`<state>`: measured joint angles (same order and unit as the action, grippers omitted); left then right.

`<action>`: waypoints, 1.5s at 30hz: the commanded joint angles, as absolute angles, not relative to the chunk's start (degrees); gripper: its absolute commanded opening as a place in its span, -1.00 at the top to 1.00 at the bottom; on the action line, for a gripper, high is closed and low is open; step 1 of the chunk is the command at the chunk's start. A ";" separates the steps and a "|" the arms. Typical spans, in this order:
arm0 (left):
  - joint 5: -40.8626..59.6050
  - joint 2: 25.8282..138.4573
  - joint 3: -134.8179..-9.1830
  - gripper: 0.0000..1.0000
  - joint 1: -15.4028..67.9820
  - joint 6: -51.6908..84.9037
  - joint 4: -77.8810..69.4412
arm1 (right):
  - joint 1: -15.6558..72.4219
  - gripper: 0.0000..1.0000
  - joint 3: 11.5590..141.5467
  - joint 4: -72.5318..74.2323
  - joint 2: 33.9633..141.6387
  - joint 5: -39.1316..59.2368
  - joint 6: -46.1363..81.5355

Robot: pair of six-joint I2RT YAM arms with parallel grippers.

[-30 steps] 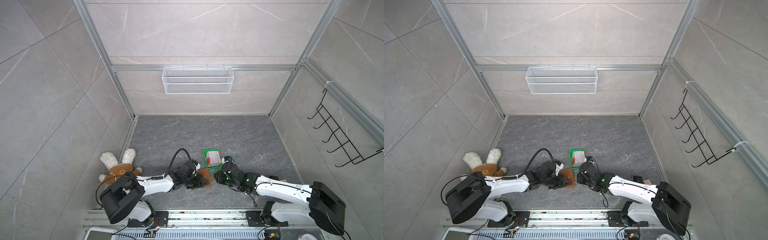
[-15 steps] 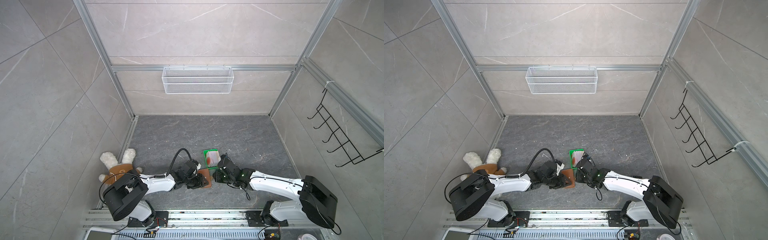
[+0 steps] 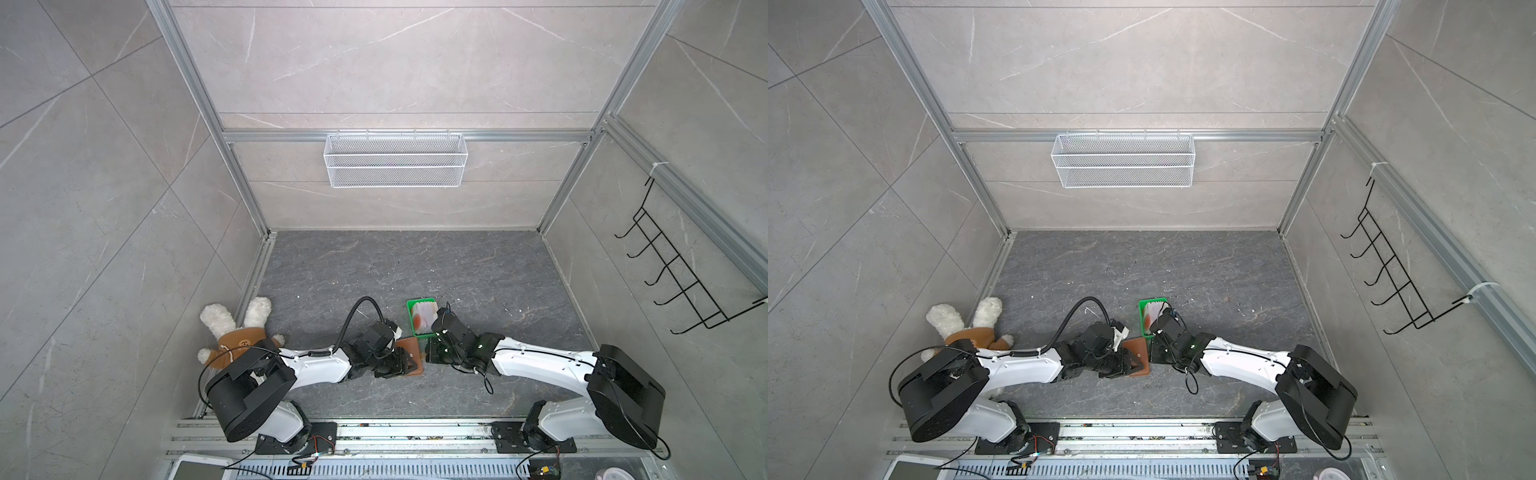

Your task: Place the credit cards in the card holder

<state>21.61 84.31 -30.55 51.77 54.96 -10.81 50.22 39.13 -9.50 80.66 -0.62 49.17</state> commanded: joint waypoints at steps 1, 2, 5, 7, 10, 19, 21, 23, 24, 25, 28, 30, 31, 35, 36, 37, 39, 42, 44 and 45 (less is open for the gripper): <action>19.81 84.63 -29.72 0.24 52.78 56.06 -8.26 | 50.11 0.91 40.34 -11.76 81.31 -0.97 47.97; 19.76 84.53 -29.66 0.24 53.03 56.24 -8.35 | 50.09 0.94 40.34 -11.99 81.15 -0.82 47.90; 19.50 84.24 -29.51 0.24 54.11 56.92 -8.35 | 50.17 0.99 39.78 -12.09 79.51 -0.03 48.23; 19.34 84.04 -29.32 0.24 54.81 57.33 -8.35 | 50.26 1.00 39.56 -12.79 78.20 -0.05 48.38; 19.16 83.59 -28.87 0.24 55.32 57.73 -8.35 | 50.53 1.00 39.05 -13.45 76.16 0.03 48.90; 18.63 82.39 -29.15 0.24 55.37 57.91 -7.99 | 52.37 1.00 40.54 -14.71 75.30 -0.68 49.39; 18.33 81.47 -29.41 0.24 55.31 57.76 -7.67 | 52.47 1.00 40.99 -15.18 76.08 -1.05 49.39; 18.41 80.49 -30.40 0.24 55.14 56.72 -6.11 | 52.47 1.00 41.35 -15.37 77.09 -1.23 49.26; 18.89 79.87 -31.05 0.25 55.11 55.98 -5.60 | 52.58 1.00 41.52 -15.31 77.47 -1.31 49.37; 20.05 79.28 -31.30 0.24 55.11 55.23 -5.62 | 52.64 1.00 41.64 -15.29 77.80 -1.48 49.31; 22.74 77.13 -32.03 0.24 55.17 52.05 -3.65 | 52.69 1.00 41.76 -15.29 78.15 -1.93 49.57; 25.08 75.32 -31.75 0.25 54.72 49.18 -1.69 | 52.73 1.00 41.83 -15.29 78.32 -2.02 49.74; 26.08 73.92 -31.46 0.25 54.31 47.97 -0.56 | 52.80 1.00 41.81 -15.29 78.42 -2.02 49.75; 29.22 67.29 -30.62 0.24 49.98 45.34 3.42 | 53.00 1.00 41.32 -15.29 78.41 -2.15 50.10; 29.35 65.76 -30.86 0.24 48.32 44.72 4.77 | 53.08 1.00 41.09 -15.21 78.32 -2.27 50.28; 29.59 64.82 -31.17 0.24 46.71 44.11 5.87 | 53.09 1.00 40.92 -15.21 78.26 -2.46 50.35; 30.61 64.81 -31.98 0.24 43.81 43.01 6.43 | 53.17 1.00 40.49 -14.97 78.10 -2.55 50.70; 31.27 68.14 -32.75 0.23 40.81 41.49 5.01 | 53.17 1.00 40.00 -14.26 78.15 -2.60 51.56; 32.69 71.69 -33.65 0.23 39.10 41.06 3.22 | 53.17 1.00 39.81 -13.85 78.03 -2.50 52.06; 32.86 73.16 -34.22 0.21 38.86 40.97 2.62 | 53.13 1.00 39.74 -13.80 77.93 -2.53 52.12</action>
<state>29.67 69.87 -31.90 39.99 43.99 3.31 52.86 40.29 -13.69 77.93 -1.50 50.81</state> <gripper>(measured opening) 0.390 0.050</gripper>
